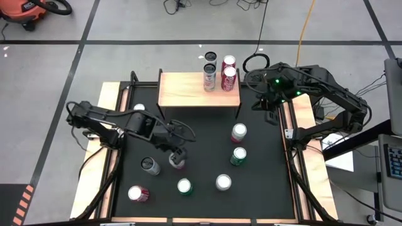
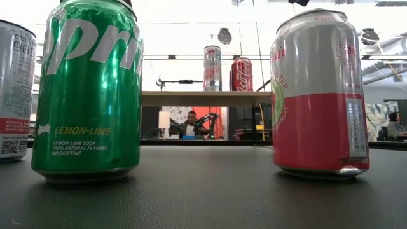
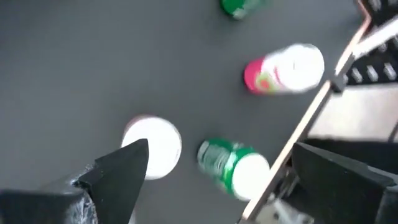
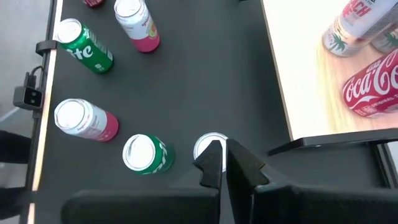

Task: Place canned beverage on shelf
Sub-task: Put the white pink soda can aligned with the other white pink soda cans on the shelf

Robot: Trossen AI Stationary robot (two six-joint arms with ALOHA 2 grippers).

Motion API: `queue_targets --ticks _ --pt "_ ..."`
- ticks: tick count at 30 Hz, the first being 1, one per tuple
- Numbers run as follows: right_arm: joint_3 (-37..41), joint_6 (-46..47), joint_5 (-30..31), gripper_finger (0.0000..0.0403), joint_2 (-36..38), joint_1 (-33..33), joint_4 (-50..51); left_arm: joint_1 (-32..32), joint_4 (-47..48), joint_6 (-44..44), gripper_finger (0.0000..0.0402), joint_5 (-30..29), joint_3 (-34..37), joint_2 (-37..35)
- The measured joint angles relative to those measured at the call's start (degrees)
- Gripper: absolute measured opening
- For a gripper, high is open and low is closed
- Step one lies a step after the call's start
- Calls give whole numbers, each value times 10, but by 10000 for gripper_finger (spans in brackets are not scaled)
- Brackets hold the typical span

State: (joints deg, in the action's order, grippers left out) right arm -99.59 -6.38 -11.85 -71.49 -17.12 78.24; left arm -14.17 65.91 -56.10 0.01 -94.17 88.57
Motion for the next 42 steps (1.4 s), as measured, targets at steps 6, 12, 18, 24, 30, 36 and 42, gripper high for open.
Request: queue_targets --ticks 6,12,18,24,30,36,42 --pt "0 77 0 0 -2 0 6 -2 26 91 400 41 0 -34" --pt "0 182 1 0 -2 0 5 -23 105 130 400 70 -1 -64" --pt "0 194 32 0 -2 0 -4 -70 225 105 400 97 -1 -63" --pt "0 194 34 0 -2 0 -4 -91 238 18 400 82 0 -62" --pt "0 194 69 0 -4 0 -5 -91 241 -31 400 106 32 -62" --pt "0 193 74 0 -10 0 -13 -103 225 -40 400 71 72 -62" --pt "0 201 73 0 -14 1 -13 -103 227 -45 400 70 112 -62"
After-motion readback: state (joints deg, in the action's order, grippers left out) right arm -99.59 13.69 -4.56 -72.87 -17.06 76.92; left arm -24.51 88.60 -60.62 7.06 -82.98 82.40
